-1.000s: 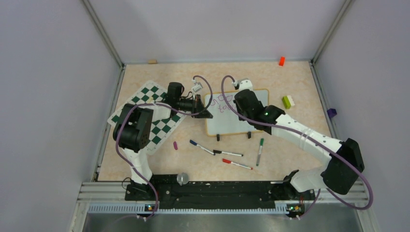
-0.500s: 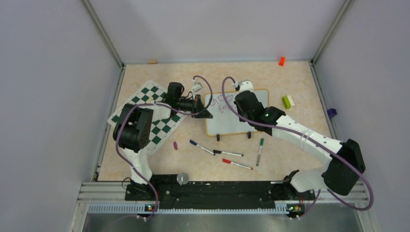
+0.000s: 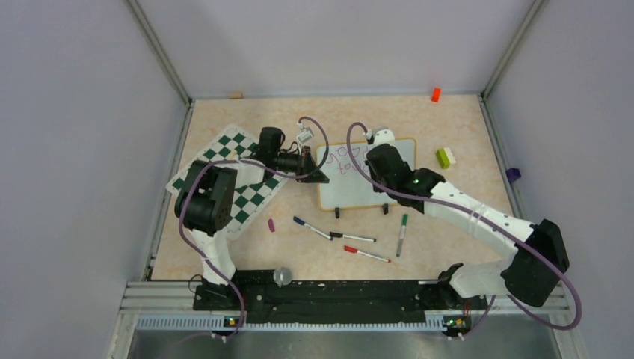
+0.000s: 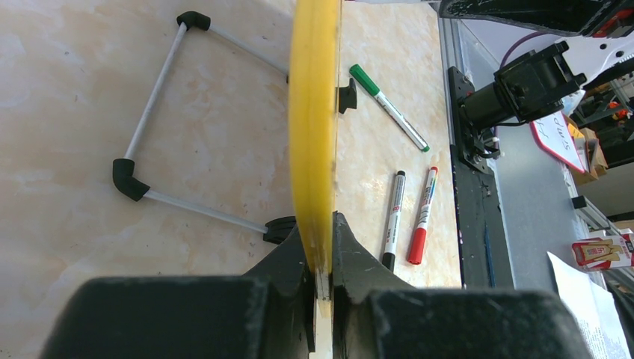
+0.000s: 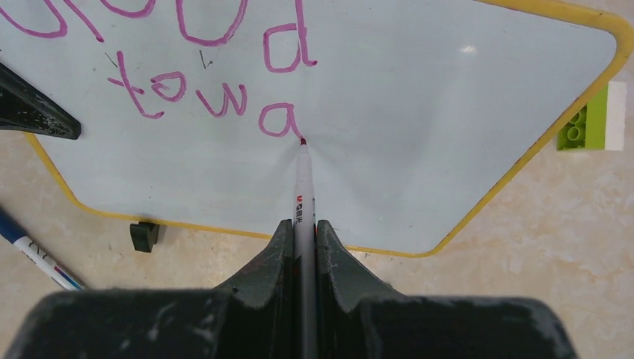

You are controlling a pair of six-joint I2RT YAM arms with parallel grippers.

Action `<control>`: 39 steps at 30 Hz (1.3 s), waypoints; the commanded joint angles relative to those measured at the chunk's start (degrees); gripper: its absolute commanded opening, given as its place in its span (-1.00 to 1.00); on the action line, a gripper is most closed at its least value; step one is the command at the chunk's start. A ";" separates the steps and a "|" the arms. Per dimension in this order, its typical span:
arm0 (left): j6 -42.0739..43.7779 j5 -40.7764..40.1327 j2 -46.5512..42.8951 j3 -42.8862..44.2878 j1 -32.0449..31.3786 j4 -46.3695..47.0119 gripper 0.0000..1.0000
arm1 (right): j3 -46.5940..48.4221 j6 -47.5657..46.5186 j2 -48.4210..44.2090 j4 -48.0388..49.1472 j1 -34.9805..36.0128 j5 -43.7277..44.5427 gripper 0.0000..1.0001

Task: Write a sentence on the whiteboard

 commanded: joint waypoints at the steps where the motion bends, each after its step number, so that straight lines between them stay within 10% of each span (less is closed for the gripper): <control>1: 4.24 -1.85 0.12 0.04 -1.13 -2.87 -1.00 | 2.04 -0.13 -4.71 -0.69 -0.58 0.14 -1.00; 39: 4.40 -1.84 1.01 1.01 -1.14 -3.99 -1.00 | -2.76 -0.83 -5.85 7.34 -1.25 -0.75 -1.00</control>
